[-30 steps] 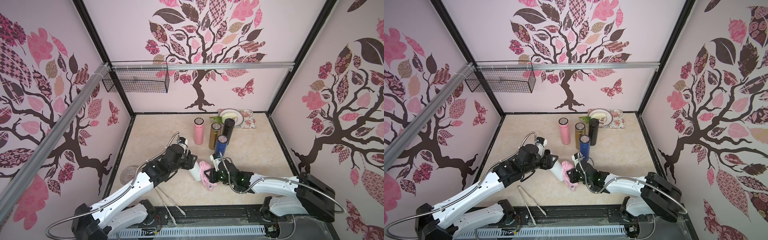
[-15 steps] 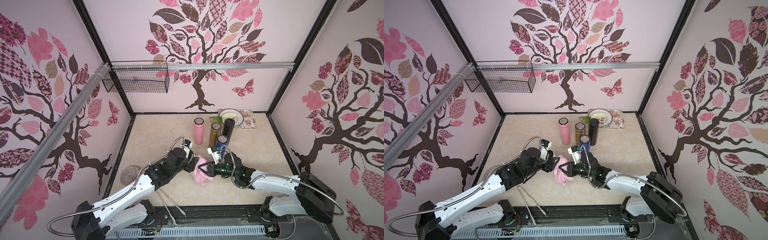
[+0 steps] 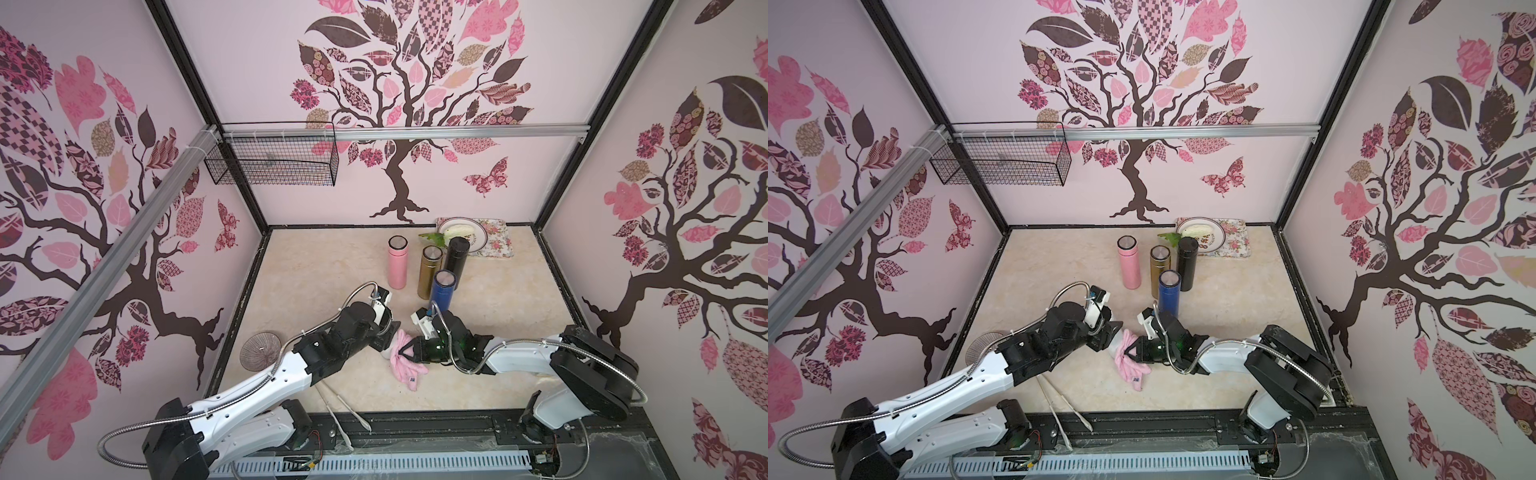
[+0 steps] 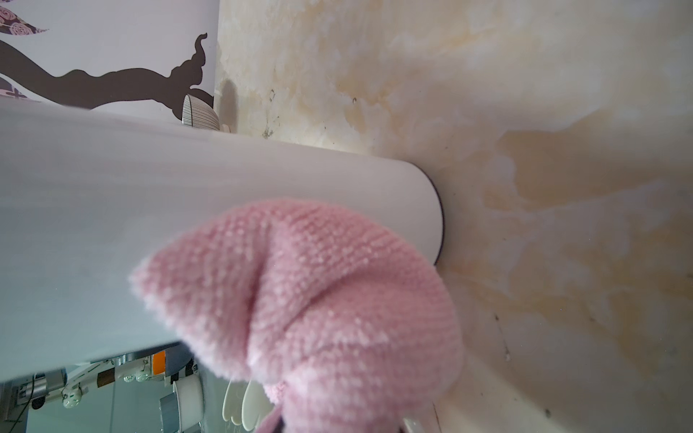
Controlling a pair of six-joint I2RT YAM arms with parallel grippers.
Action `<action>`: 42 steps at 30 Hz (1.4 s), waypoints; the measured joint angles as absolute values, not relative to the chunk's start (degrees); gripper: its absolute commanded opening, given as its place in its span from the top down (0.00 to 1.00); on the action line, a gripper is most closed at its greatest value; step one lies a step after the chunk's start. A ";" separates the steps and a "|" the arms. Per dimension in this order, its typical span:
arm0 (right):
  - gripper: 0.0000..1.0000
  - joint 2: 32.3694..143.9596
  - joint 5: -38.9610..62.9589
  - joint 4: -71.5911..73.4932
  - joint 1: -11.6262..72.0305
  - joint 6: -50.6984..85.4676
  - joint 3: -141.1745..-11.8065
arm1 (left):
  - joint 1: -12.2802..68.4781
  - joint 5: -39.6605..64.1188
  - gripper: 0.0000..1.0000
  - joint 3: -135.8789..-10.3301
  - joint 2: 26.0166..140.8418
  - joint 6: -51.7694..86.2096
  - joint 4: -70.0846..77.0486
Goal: Wipe the surface of the thermos
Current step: Wipe the dirt from the surface of the thermos.
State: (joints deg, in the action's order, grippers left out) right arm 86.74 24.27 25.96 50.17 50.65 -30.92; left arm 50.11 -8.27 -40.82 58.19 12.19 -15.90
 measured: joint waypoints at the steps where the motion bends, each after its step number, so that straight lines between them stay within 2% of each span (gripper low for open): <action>1: 1.00 86.21 24.38 25.89 50.17 50.57 -30.92 | 50.11 -8.23 1.00 -40.80 58.19 12.16 -15.75; 12: 1.00 77.45 26.70 30.26 50.19 50.37 -30.92 | 50.09 -8.86 1.00 -39.72 57.65 12.23 -12.91; 23: 1.00 78.85 20.86 26.04 50.81 49.01 -28.45 | 50.46 -6.09 1.00 -39.59 55.99 12.45 -16.10; 30: 1.00 78.85 23.33 24.84 49.65 48.23 -30.57 | 50.43 -6.17 1.00 -38.11 53.10 11.90 -15.64; 36: 1.00 79.02 27.86 30.76 47.05 51.11 -34.46 | 50.26 -7.77 1.00 -36.73 51.86 11.92 -15.55; 42: 1.00 82.39 28.60 38.28 46.68 53.78 -32.47 | 50.19 -8.56 1.00 -35.86 51.44 12.12 -15.20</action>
State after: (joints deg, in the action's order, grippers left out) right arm 82.39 28.60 38.28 46.68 53.78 -32.47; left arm 50.19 -8.56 -35.86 51.44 12.12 -15.20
